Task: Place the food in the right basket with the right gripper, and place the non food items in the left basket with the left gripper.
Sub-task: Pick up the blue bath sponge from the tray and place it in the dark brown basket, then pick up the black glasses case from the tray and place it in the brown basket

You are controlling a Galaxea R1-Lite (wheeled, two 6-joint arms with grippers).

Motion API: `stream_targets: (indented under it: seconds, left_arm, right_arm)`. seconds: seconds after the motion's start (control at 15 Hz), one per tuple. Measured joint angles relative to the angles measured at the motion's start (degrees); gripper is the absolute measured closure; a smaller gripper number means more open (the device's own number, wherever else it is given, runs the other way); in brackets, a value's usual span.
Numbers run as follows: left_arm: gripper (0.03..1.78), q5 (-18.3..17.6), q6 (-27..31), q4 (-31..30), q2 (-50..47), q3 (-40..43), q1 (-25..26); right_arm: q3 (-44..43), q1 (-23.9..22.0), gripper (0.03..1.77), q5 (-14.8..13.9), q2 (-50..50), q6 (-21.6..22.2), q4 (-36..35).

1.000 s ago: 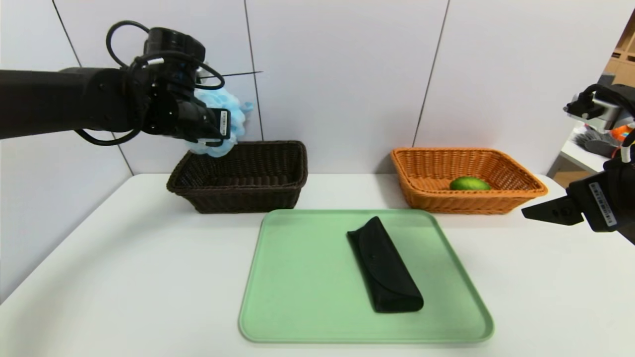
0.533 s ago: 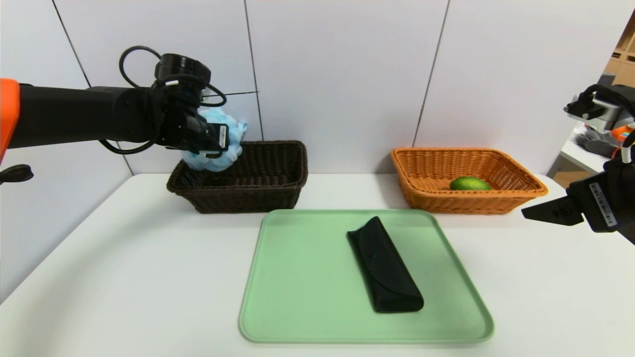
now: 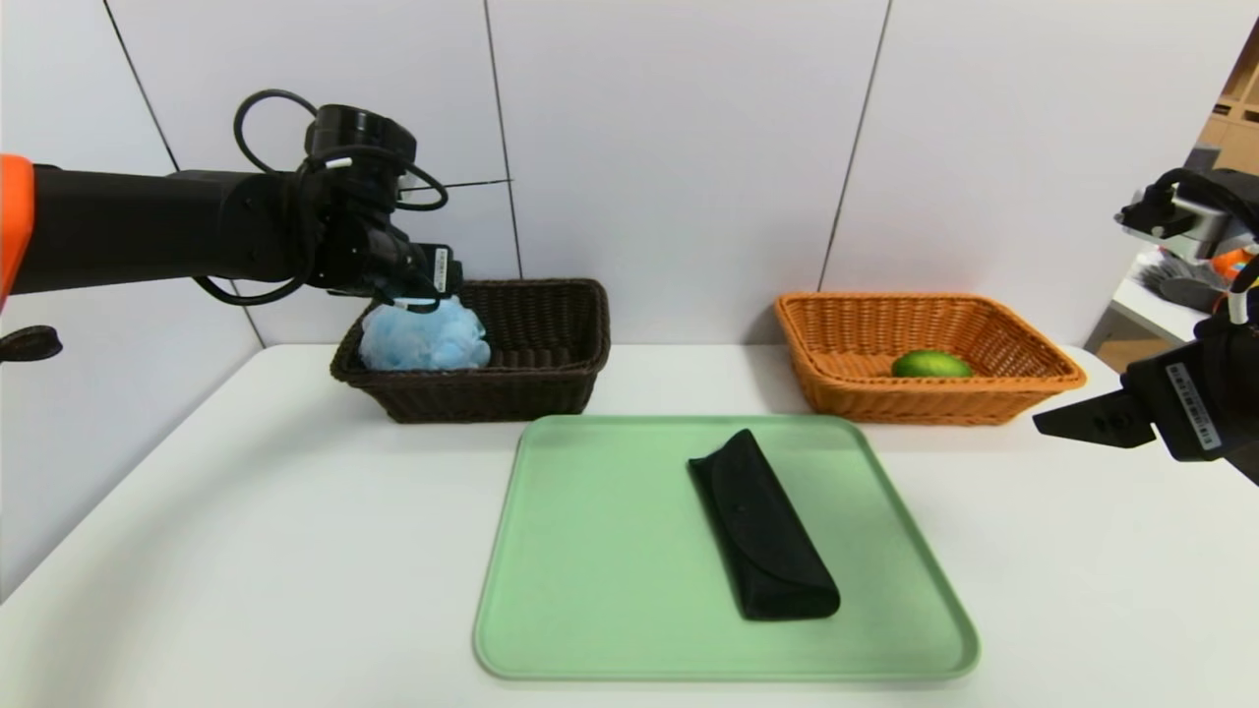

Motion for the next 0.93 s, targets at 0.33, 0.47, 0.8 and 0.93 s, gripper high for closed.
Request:
stream_targets:
  seconds: [0.33, 0.47, 0.8, 0.93]
  left_arm:
    - [0.19, -0.09, 0.07, 0.09, -1.19, -0.02, -0.88]
    - [0.17, -0.17, -0.17, 0.24, -2.62, 0.22, -3.23]
    - [0.14, 2.34, -0.32, 1.45, -7.19, 0.35, -14.19]
    - [0.14, 6.03, -0.91, 1.73, -8.16, 0.41, -19.35]
  right_arm:
    - [0.02, 0.09, 0.11, -0.07, 0.20, 0.02, -0.01]
    - [0.06, 0.11, 0.11, -0.07, 0.20, 0.07, -0.01]
    - [-0.05, 0.18, 0.11, -0.13, 0.17, 0.07, -0.04]
    - [-0.05, 0.27, 0.11, -0.16, 0.20, 0.09, -0.09]
